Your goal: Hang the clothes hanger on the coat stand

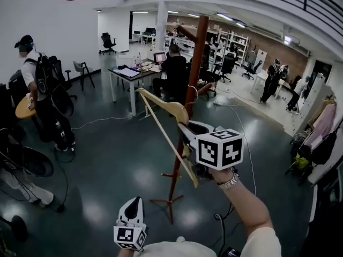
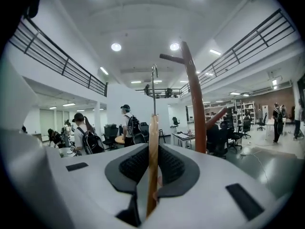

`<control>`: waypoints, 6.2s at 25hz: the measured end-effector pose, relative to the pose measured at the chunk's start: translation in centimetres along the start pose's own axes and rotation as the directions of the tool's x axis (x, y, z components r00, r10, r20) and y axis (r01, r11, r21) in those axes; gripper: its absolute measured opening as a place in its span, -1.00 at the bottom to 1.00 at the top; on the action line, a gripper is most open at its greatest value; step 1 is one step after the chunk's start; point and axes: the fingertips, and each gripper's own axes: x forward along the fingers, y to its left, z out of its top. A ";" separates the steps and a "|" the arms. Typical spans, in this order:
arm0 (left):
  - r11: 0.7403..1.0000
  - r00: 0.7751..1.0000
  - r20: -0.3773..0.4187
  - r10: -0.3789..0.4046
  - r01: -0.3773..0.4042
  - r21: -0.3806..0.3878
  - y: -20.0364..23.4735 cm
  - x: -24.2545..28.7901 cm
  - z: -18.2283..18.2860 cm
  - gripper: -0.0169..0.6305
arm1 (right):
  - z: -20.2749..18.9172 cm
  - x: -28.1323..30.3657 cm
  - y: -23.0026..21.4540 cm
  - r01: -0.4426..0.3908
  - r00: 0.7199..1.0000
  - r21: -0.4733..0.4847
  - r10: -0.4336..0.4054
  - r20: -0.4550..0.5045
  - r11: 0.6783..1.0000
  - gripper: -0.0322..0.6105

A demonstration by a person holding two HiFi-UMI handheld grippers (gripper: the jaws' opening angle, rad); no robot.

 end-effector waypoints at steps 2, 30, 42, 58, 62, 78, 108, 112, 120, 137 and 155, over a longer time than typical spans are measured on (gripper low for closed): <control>1.000 1.000 -0.003 0.010 -0.010 0.025 0.8 -0.4 0.5 -0.91 | 3.8 0.1 0.5 -0.027 0.999 0.006 0.027 0.028 1.000 -0.68; 0.974 0.971 0.120 0.205 -0.215 0.075 -0.7 -2.3 4.3 -0.91 | 17.4 7.0 -7.5 0.044 0.999 0.049 -0.044 0.011 0.998 -0.68; 0.955 0.955 0.092 0.284 -0.290 0.059 -1.6 -2.0 2.3 -0.91 | 16.6 7.7 -6.8 -0.074 0.997 0.073 0.072 0.032 0.995 -0.68; 0.982 0.984 0.051 0.170 -0.173 0.080 -4.5 -0.1 0.6 -0.91 | 14.7 1.2 -7.4 -0.009 0.985 -0.012 0.011 0.172 1.000 -0.67; 0.986 0.987 0.064 0.149 -0.153 0.063 -5.1 0.2 1.0 -0.91 | 13.4 -0.9 -7.5 0.066 0.979 -0.128 -0.039 0.201 0.990 -0.67; 0.991 0.997 0.030 0.077 -0.080 0.106 -6.5 1.4 -0.5 -0.91 | 5.6 -11.4 -6.1 0.244 0.905 -0.225 -0.138 0.402 0.943 -0.67; 0.979 0.988 0.071 0.137 -0.146 0.142 -2.7 2.7 0.9 -0.91 | -22.3 -2.5 8.8 -0.284 0.951 0.015 0.280 0.133 0.959 -0.84; 0.982 0.989 0.035 0.142 -0.146 0.122 -1.3 1.7 0.5 -0.91 | -25.0 -0.3 11.3 -0.304 0.952 -0.013 0.304 0.042 0.953 -0.84; 0.979 0.982 0.000 0.190 -0.189 0.070 -1.1 1.8 -2.0 -0.91 | -27.6 0.6 11.4 -0.330 0.944 -0.032 0.329 -0.022 0.944 -0.84; 0.983 0.995 -0.086 0.046 -0.030 0.179 -1.8 4.4 -4.9 -0.91 | -29.8 1.1 8.6 -0.215 0.976 -0.036 0.213 -0.049 0.976 -0.84; 0.985 0.995 -0.065 0.078 -0.066 0.161 -0.9 4.8 -4.8 -0.91 | -30.4 1.6 7.9 -0.219 0.974 -0.054 0.215 -0.070 0.974 -0.84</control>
